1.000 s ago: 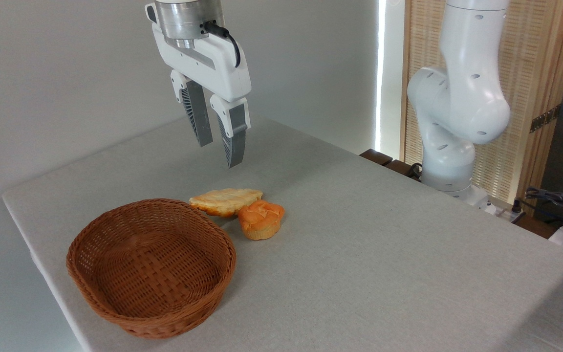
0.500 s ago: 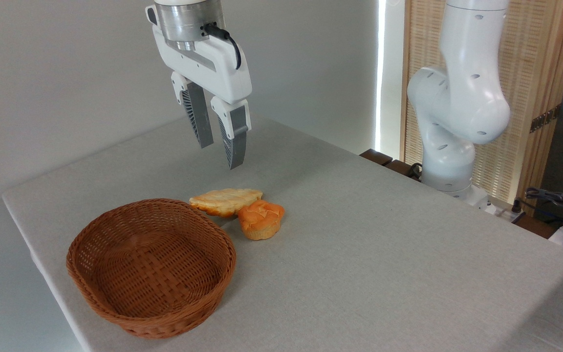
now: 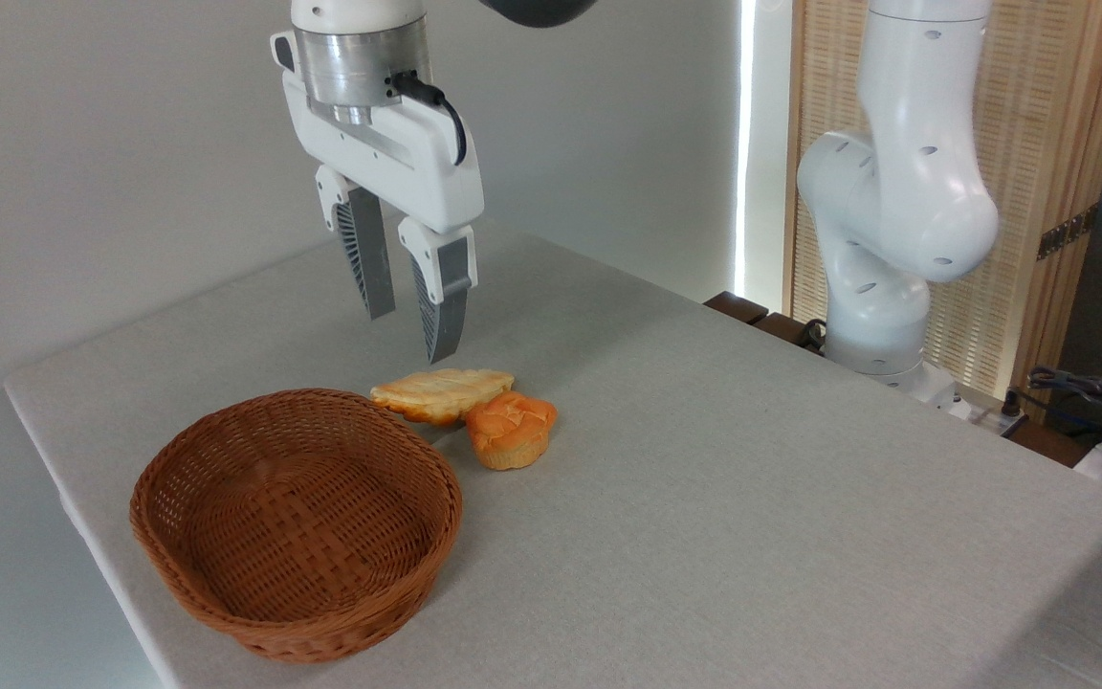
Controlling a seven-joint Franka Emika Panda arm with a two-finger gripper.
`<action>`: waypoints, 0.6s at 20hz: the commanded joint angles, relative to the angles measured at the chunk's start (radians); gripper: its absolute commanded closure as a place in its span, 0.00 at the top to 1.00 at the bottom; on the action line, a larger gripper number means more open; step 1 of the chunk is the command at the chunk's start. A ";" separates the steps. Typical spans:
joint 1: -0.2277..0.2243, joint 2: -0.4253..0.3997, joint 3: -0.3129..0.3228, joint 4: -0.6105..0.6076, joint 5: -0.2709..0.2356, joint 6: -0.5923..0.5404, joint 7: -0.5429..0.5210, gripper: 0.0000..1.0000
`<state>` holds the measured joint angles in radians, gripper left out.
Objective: Put bread into the basket
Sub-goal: 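Lower the open gripper toward the pale flat bread roll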
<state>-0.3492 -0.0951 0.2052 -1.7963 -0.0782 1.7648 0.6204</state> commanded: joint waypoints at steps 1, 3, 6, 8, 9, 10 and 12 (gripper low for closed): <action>-0.016 0.003 0.022 -0.008 -0.003 0.033 -0.013 1.00; -0.016 0.005 0.023 -0.008 -0.003 0.032 -0.013 1.00; -0.016 0.005 0.022 -0.008 -0.003 0.032 -0.013 1.00; -0.016 0.005 0.022 -0.008 -0.003 0.030 -0.013 1.00; -0.016 0.008 0.022 -0.008 -0.003 0.032 -0.013 1.00; -0.016 0.017 0.022 -0.008 -0.003 0.032 -0.013 1.00; -0.017 0.026 0.020 -0.008 -0.002 0.032 -0.011 1.00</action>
<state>-0.3495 -0.0806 0.2132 -1.7966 -0.0782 1.7827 0.6204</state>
